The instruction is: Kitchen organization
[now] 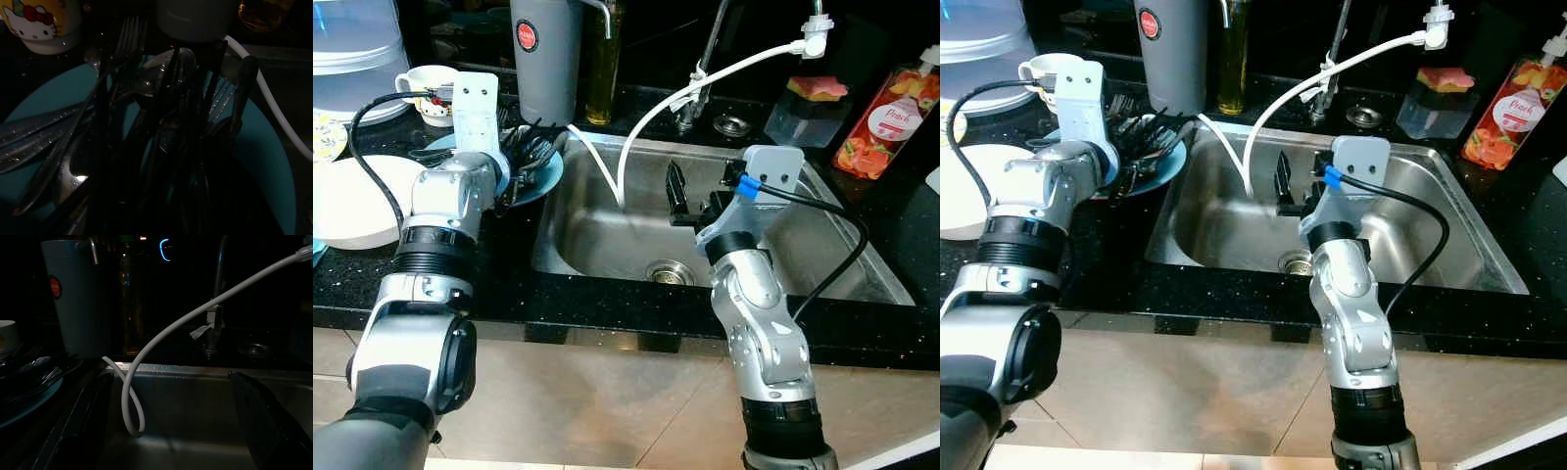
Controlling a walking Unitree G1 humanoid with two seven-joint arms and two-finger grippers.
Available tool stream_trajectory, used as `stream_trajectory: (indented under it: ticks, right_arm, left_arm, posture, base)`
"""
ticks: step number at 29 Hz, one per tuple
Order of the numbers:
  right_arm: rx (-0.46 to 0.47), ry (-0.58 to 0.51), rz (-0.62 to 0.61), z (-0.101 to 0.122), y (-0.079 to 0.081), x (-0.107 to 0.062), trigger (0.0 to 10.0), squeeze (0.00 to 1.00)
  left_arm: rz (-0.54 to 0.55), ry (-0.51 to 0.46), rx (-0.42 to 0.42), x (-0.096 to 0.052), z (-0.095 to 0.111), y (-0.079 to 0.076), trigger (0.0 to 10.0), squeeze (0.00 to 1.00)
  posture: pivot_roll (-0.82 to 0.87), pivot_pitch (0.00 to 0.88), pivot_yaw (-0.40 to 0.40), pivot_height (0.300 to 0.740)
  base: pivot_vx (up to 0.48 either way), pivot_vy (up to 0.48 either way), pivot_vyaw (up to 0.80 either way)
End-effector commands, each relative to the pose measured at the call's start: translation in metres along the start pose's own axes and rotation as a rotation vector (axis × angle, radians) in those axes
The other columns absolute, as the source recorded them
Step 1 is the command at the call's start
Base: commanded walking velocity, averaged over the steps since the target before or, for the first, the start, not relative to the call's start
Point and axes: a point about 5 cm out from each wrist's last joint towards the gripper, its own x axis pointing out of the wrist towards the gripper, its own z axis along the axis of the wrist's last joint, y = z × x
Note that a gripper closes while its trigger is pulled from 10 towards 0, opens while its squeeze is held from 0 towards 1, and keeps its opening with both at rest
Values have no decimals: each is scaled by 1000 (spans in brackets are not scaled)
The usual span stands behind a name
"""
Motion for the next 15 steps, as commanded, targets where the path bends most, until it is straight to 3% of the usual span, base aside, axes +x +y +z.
stream_trajectory:
  ticks: [1, 2, 8, 12, 15]
  right_arm:
    - [-2, 7, 4, 0, 2, 0, 10000, 0]
    - [3, 6, 6, -1, 4, 0, 10000, 0]
    - [19, 6, 16, -2, 11, -1, 10000, 0]
    - [22, 13, 24, -4, 13, -2, 10000, 0]
    - [23, 12, 26, -4, 13, -2, 10000, 0]
  left_arm:
    - [24, 7, 28, 1, -2, 6, 10000, 118]
    - [32, 5, 42, 2, -2, 8, 10000, 0]
    - [29, -26, 65, 2, 0, 10, 10000, 0]
    - [4, -1, 41, 3, -3, 8, 10000, 0]
    - [-14, 62, -22, 4, -11, 8, 10000, 0]
  posture:
    - [213, 0, -46, 740]
    - [209, 0, -40, 740]
    - [206, 0, -37, 740]
    - [207, 0, -35, 740]
    - [207, 0, -36, 740]
  base:
    - [0, 0, 0]
    - [0, 0, 0]
    - [0, 0, 0]
    - [0, 0, 0]
    - [0, 0, 0]
